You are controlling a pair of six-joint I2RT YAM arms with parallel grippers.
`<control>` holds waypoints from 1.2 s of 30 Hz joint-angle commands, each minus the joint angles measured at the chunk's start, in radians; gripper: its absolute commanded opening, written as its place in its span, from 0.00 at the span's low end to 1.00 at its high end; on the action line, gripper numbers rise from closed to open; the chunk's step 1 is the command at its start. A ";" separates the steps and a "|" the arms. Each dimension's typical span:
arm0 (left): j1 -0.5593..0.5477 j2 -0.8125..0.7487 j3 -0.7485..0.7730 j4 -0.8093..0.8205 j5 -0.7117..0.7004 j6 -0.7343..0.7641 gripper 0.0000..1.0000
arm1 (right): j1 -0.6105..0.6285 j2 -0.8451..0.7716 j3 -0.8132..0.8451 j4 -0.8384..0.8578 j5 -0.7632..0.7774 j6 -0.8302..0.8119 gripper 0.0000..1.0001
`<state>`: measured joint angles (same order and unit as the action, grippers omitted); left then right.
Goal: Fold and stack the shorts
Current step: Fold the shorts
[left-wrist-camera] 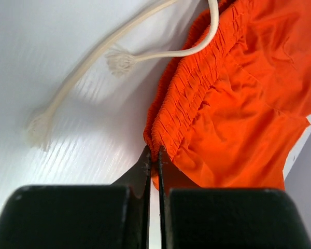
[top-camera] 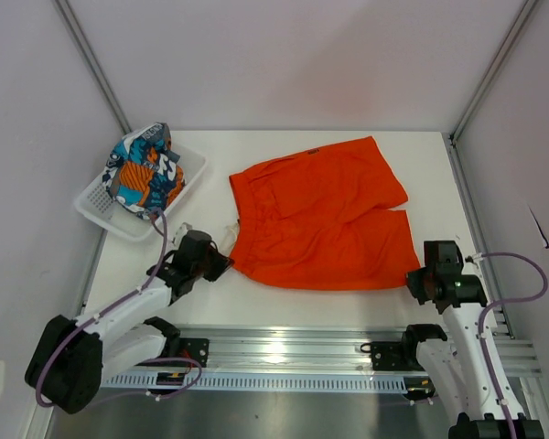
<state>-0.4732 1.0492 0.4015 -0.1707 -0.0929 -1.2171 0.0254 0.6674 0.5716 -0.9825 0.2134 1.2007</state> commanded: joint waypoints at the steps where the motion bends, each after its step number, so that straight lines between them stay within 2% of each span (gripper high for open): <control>1: -0.010 -0.103 -0.047 -0.111 0.007 0.027 0.00 | 0.005 -0.032 0.100 -0.145 0.056 -0.021 0.00; 7: -0.008 -0.221 -0.069 -0.182 -0.007 0.001 0.00 | 0.007 -0.049 0.198 -0.222 0.098 -0.032 0.00; 16: -0.010 -0.310 0.057 -0.397 0.022 0.013 0.00 | 0.008 -0.060 0.369 -0.326 0.119 -0.043 0.00; 21: -0.008 -0.302 0.111 -0.476 0.076 0.018 0.00 | 0.008 -0.065 0.473 -0.384 0.121 -0.037 0.00; 24: -0.010 -0.316 0.082 -0.475 0.165 0.008 0.00 | 0.008 -0.080 0.527 -0.412 0.127 -0.038 0.00; 29: -0.010 -0.425 0.053 -0.500 0.145 -0.016 0.00 | 0.008 -0.075 0.622 -0.438 0.146 -0.043 0.00; 32: -0.010 -0.440 0.112 -0.544 0.105 0.010 0.00 | 0.007 -0.051 0.654 -0.423 0.141 -0.047 0.00; 36: -0.008 -0.338 0.300 -0.615 0.058 0.057 0.00 | 0.007 0.015 0.720 -0.395 0.147 -0.056 0.00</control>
<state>-0.4839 0.6498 0.5652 -0.7086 0.0551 -1.2182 0.0357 0.6342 1.2156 -1.3643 0.2733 1.1641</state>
